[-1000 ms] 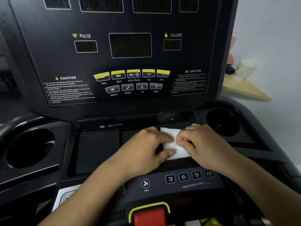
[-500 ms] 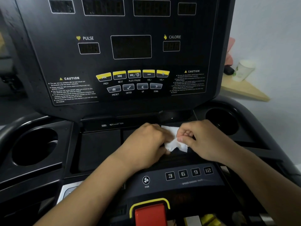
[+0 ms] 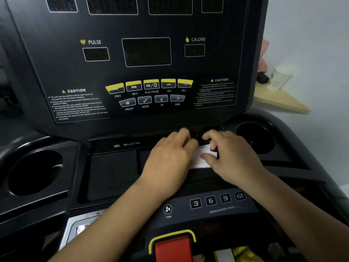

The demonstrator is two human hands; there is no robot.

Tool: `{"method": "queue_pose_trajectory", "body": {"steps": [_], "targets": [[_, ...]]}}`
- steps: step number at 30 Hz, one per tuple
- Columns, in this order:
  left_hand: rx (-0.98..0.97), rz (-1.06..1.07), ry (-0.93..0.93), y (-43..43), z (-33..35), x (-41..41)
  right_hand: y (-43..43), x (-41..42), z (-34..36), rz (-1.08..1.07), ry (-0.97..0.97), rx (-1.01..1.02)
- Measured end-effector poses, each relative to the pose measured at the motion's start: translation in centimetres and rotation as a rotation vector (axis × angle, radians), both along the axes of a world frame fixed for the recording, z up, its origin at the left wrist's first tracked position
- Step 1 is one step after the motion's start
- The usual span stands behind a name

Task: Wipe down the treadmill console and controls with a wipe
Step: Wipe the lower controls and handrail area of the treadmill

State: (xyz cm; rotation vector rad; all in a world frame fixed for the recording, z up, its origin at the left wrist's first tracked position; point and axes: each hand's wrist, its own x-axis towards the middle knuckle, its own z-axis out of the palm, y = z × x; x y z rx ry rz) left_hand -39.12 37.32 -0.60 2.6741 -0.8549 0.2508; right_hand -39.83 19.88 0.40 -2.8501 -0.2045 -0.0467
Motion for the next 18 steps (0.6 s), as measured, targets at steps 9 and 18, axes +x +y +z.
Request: {"method": "queue_pose_trajectory", "body": {"steps": [9, 18], "targets": [[0.262, -0.135, 0.181, 1.3, -0.4, -3.2, -0.7, -5.8, -0.5, 0.275, 0.168, -0.275], [0.267, -0.071, 0.187, 0.4, 0.0, -4.0, -0.4, -3.6, 0.4, 0.313, 0.197, -0.214]]}}
